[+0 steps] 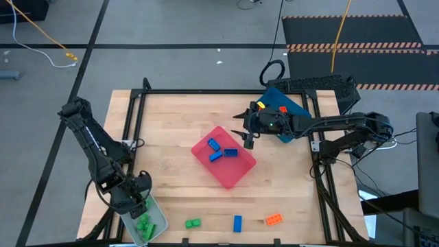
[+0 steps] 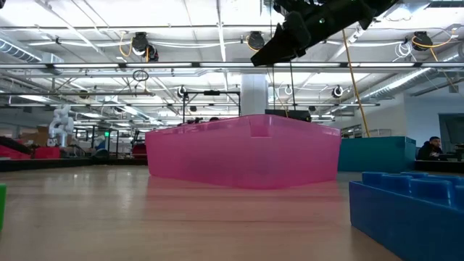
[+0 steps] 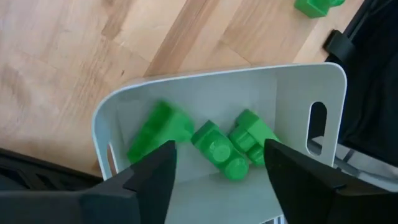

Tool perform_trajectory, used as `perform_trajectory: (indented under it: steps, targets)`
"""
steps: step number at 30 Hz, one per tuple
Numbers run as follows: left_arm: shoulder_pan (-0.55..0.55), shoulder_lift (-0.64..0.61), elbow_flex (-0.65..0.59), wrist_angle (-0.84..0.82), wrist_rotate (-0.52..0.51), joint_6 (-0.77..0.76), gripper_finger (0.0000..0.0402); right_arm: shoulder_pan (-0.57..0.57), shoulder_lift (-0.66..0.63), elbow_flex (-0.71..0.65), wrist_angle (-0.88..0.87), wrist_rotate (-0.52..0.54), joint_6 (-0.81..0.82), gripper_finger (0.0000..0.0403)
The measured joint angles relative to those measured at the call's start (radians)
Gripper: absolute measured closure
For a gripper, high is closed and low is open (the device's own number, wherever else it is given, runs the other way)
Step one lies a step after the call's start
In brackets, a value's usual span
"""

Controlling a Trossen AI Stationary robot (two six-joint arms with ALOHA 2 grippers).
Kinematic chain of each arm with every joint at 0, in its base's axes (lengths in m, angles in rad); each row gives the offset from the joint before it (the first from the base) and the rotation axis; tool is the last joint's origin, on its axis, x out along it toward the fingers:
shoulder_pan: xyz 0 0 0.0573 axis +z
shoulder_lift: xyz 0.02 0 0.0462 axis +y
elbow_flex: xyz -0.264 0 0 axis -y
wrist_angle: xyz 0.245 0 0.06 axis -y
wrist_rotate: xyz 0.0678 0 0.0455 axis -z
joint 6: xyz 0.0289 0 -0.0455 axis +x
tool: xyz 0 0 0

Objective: Sort & place blocks by color
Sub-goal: Put the green game piece into the gray bin

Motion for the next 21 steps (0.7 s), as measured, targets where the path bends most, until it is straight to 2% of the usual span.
perform_trajectory:
  steps: [6, 14, 21]
  targets:
    - [0.054, 0.000, 0.000, 0.020, -0.042, 0.103, 0.0129, 0.000, 0.000, 0.000, 0.000, 0.000, 0.000, 0.0145]
    - [0.229, 0.000, 0.000, 0.132, -0.062, 0.400, 0.0126, 0.000, 0.000, 0.000, 0.007, 0.000, 0.000, 0.0145]
    - [0.384, 0.072, 0.000, 0.210, -0.069, 0.536, 0.0126, -0.002, 0.000, 0.000, 0.007, 0.001, -0.004, 0.0145]
